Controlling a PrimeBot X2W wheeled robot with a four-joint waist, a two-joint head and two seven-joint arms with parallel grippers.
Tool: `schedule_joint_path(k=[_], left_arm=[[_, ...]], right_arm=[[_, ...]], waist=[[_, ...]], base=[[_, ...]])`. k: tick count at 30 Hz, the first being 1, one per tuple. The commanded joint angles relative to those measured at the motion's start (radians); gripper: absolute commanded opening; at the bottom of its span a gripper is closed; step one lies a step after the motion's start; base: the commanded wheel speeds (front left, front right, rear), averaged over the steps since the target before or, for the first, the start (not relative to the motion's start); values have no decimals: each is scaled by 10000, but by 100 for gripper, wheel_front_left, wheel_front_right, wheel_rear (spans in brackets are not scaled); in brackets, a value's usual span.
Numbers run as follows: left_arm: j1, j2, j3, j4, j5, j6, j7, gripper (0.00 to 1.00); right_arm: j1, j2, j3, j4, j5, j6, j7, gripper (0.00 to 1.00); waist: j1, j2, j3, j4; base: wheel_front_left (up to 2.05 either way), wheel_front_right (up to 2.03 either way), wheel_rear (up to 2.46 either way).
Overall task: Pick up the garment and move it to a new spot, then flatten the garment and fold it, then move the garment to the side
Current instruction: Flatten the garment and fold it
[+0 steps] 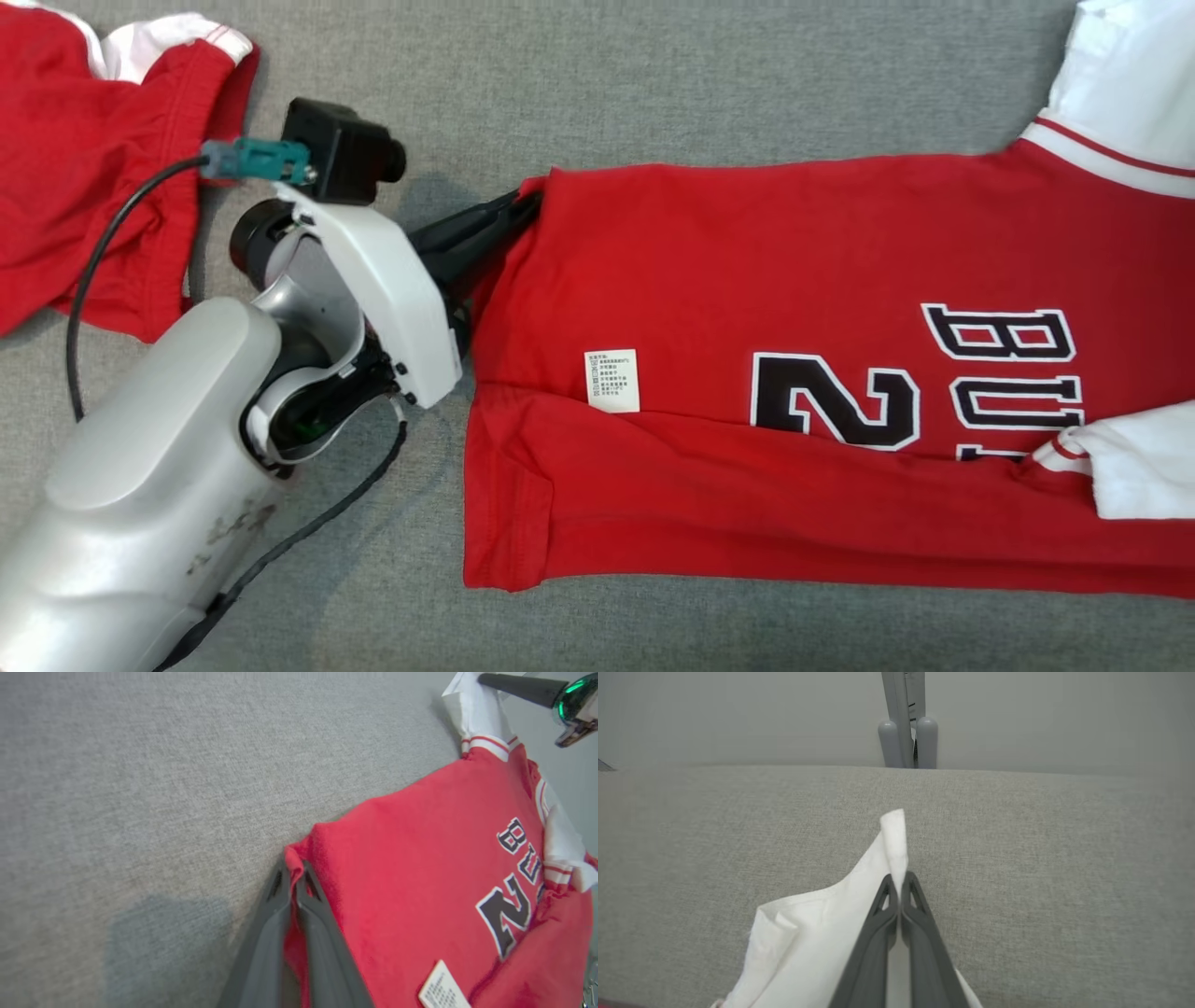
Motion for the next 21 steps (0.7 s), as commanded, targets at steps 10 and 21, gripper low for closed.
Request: schedule_joint_path(k=[10,21], left_arm=[[2006,1230,656,-1835,-164,369,-1184,0],[5513,2155,1457,-4015,-1190,1634,-2428,0]], right_arm=[[3046,-478,-560,-2717,1467,2,-1201,0],[7121,562,-1128,-4430,1935,3,-2318,0]], waist=[[0,0,-1275,-879],[0,0,-2200,-1739]], base=[[0,0,0],[0,0,0]])
